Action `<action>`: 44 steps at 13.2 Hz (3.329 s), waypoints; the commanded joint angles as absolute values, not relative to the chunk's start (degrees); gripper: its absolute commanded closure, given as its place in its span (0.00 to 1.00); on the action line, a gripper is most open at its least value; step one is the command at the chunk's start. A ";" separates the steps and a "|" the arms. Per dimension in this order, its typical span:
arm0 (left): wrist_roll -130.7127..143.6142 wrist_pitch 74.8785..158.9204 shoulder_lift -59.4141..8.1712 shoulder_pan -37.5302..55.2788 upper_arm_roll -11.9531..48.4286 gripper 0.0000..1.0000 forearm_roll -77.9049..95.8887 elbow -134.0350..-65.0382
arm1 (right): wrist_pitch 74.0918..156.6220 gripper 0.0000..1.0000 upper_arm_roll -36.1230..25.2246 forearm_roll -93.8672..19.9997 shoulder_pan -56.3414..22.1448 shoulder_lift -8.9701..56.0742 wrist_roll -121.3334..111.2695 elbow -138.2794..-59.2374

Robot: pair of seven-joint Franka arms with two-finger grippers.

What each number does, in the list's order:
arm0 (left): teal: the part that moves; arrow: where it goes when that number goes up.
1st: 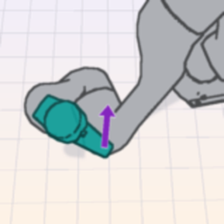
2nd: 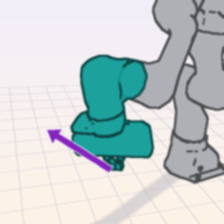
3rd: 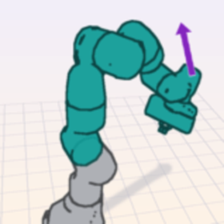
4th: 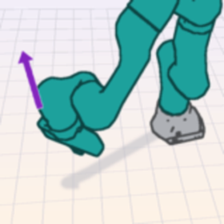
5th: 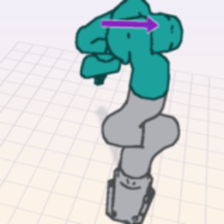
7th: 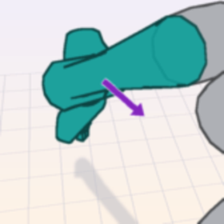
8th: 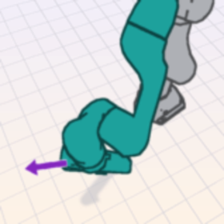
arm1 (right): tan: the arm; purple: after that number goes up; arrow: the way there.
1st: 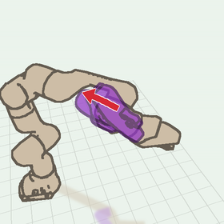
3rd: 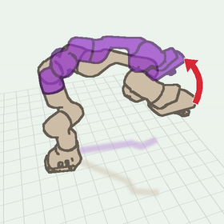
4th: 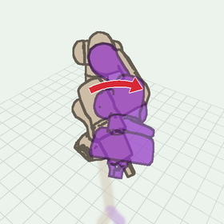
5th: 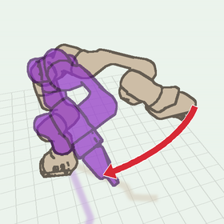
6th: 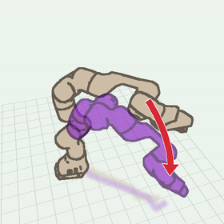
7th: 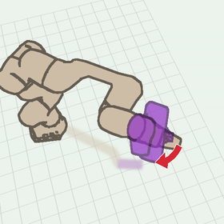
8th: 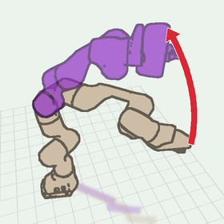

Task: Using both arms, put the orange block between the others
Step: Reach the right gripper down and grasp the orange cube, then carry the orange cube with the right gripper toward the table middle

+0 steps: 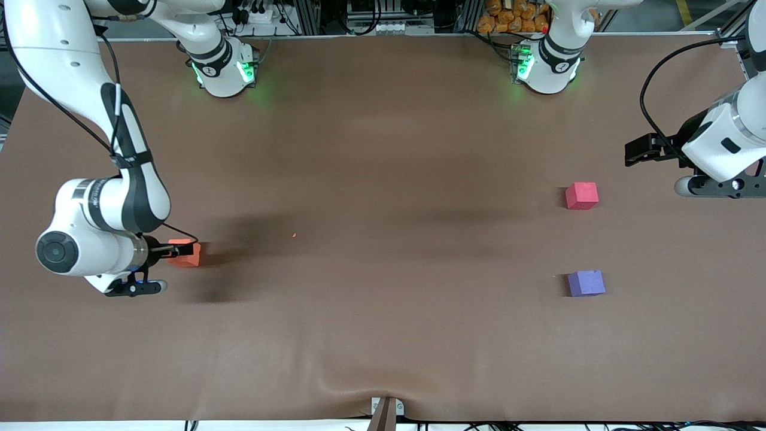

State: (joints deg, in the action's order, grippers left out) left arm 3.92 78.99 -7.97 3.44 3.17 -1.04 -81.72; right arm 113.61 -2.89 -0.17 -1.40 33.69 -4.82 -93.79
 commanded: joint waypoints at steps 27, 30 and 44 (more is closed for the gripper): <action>6.68 84.46 -2.29 2.99 3.16 0.00 -1.05 -84.64 | 118.30 0.24 -3.16 -0.70 -0.35 39.20 -15.53 -93.34; 6.68 84.38 -2.37 2.99 3.16 0.00 -1.05 -84.64 | 118.48 0.44 -3.16 -0.79 -0.09 39.46 -16.26 -93.34; 6.77 84.29 -2.46 3.43 3.16 0.00 -1.05 -85.43 | 118.56 0.47 -3.16 -12.66 -9.13 38.58 -15.38 -90.35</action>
State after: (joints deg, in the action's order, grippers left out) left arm 5.87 84.30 -3.07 3.22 3.13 -1.04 -84.86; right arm 118.86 -2.83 -11.11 -6.86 38.94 -15.10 -90.56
